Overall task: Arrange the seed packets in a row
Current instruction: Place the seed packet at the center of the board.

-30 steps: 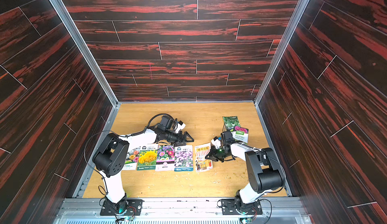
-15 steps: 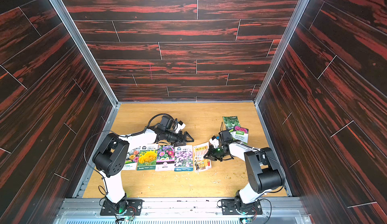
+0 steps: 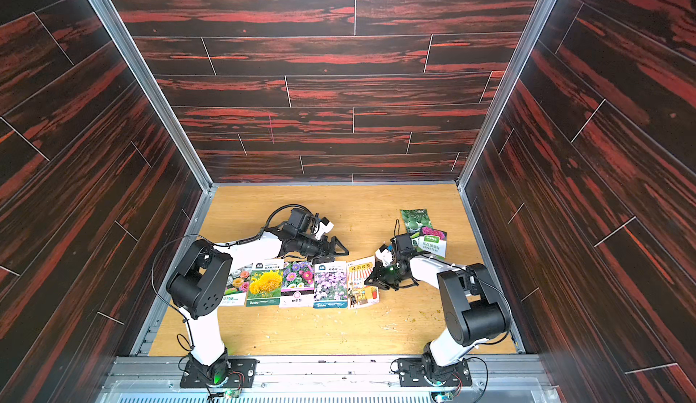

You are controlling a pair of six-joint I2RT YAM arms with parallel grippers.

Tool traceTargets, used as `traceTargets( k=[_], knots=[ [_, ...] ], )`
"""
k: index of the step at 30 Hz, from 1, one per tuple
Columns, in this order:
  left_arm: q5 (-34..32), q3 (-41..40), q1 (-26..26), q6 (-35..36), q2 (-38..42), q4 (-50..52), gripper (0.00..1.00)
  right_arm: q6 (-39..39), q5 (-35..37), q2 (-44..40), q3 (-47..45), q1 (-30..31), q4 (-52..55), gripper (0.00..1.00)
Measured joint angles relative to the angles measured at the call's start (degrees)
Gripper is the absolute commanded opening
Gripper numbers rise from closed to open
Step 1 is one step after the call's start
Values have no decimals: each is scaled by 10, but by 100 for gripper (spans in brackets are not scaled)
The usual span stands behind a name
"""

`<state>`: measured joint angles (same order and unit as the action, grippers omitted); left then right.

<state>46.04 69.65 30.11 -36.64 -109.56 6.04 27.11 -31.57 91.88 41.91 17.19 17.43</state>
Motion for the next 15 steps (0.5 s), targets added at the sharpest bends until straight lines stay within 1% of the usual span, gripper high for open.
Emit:
traceTargets(
  k=[2, 6, 8, 10, 15],
  knots=[
    [0, 0, 0, 0, 0, 0, 92, 0, 8, -2, 0, 1, 5, 50],
    [0, 0, 0, 0, 0, 0, 92, 0, 30, -11, 0, 2, 21, 62],
    [0, 0, 0, 0, 0, 0, 92, 1, 53, -19, 5, 2, 33, 66],
    [-1, 0, 2, 0, 0, 0, 92, 2, 92, -27, 13, 4, 49, 69],
    [-6, 0, 3, 2, 0, 4, 92, 9, 218, -47, 35, 2, 92, 71]
  ],
)
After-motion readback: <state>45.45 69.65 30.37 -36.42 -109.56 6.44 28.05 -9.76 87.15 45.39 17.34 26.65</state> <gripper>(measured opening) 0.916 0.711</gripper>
